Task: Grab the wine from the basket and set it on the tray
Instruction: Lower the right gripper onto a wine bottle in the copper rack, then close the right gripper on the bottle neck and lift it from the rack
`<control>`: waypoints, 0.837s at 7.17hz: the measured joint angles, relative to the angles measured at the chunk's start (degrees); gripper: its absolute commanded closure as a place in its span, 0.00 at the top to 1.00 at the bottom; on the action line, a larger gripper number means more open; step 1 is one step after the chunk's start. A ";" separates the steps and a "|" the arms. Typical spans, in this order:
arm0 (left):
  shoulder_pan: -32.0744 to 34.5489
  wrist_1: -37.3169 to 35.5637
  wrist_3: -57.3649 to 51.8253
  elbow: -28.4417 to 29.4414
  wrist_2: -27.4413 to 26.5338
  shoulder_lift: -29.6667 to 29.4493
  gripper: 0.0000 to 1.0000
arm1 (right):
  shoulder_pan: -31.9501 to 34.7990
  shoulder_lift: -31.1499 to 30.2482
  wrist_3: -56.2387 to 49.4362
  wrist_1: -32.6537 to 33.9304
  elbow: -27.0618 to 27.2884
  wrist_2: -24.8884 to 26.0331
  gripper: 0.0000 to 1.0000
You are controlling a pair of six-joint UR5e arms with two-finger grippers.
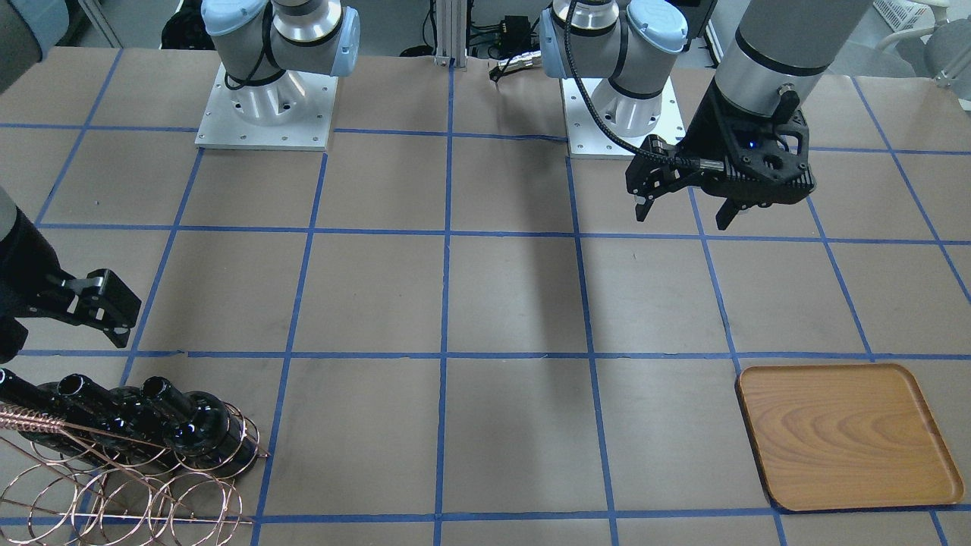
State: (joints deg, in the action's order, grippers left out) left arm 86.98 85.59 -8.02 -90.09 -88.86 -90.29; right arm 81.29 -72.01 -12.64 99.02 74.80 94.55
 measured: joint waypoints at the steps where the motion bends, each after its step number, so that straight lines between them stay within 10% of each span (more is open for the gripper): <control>1: -0.03 -0.04 -0.04 0.00 0.00 0.00 1.00 | -0.16 1.34 0.25 0.81 0.09 -0.01 0.89; 4: -0.02 -0.10 -0.06 0.00 0.00 -0.01 1.00 | -0.25 4.33 0.50 3.39 0.43 -0.01 0.70; 6: 0.01 -0.08 -0.07 0.00 0.00 -0.01 1.00 | -0.43 5.40 0.45 4.88 0.61 0.03 0.29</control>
State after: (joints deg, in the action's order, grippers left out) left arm 86.99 85.51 -8.09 -90.09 -88.86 -90.30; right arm 80.86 -66.60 -12.19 103.90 75.40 94.58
